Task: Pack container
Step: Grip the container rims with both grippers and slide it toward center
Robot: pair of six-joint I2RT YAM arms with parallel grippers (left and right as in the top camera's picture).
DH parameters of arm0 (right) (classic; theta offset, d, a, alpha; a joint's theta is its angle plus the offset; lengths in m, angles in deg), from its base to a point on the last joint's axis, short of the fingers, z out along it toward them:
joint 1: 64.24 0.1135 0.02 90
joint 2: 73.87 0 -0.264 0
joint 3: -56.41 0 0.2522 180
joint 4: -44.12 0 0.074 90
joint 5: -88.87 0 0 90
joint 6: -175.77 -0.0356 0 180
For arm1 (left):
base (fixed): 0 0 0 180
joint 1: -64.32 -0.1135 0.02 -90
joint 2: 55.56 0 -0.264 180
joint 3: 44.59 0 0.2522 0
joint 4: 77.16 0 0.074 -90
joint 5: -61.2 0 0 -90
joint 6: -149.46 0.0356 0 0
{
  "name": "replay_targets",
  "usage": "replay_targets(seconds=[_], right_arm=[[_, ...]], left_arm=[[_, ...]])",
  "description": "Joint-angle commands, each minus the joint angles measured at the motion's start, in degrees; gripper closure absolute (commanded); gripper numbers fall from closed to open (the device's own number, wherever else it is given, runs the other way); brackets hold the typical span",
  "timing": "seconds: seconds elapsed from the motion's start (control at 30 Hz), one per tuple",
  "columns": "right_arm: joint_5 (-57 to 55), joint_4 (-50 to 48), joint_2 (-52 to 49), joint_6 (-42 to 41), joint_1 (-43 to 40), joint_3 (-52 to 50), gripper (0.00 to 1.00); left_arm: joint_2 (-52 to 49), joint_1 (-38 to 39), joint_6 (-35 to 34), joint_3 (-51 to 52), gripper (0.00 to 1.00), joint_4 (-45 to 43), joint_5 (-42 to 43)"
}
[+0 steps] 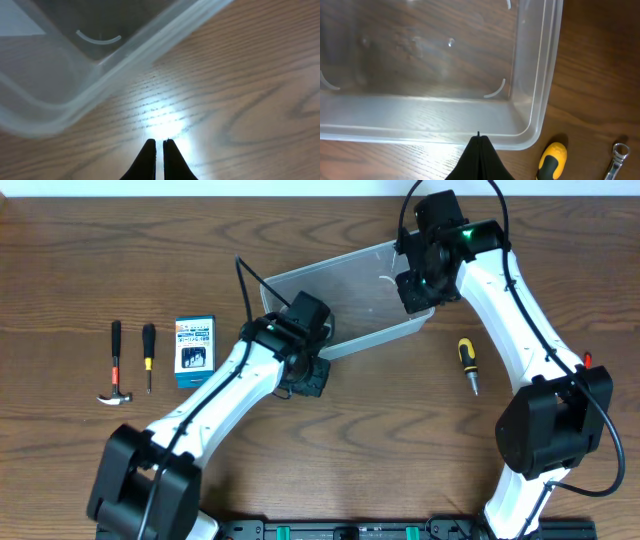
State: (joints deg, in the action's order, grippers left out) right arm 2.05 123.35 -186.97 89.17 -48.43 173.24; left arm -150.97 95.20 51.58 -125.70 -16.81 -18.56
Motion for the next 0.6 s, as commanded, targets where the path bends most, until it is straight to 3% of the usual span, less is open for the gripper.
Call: replay_targets(seconds=[0.0,0.57], right_arm=[[-0.4,0.9,-0.5,0.5,-1.0,-1.3,0.99],[-0.4,-0.6,-0.5,0.5,-0.9,-13.3,0.99]], left_arm=[[-1.9,0.1,0.0,-1.1,0.94,-1.0,-0.9],[-2.9,0.1,0.3,-1.1,0.94,-2.1,-3.4]])
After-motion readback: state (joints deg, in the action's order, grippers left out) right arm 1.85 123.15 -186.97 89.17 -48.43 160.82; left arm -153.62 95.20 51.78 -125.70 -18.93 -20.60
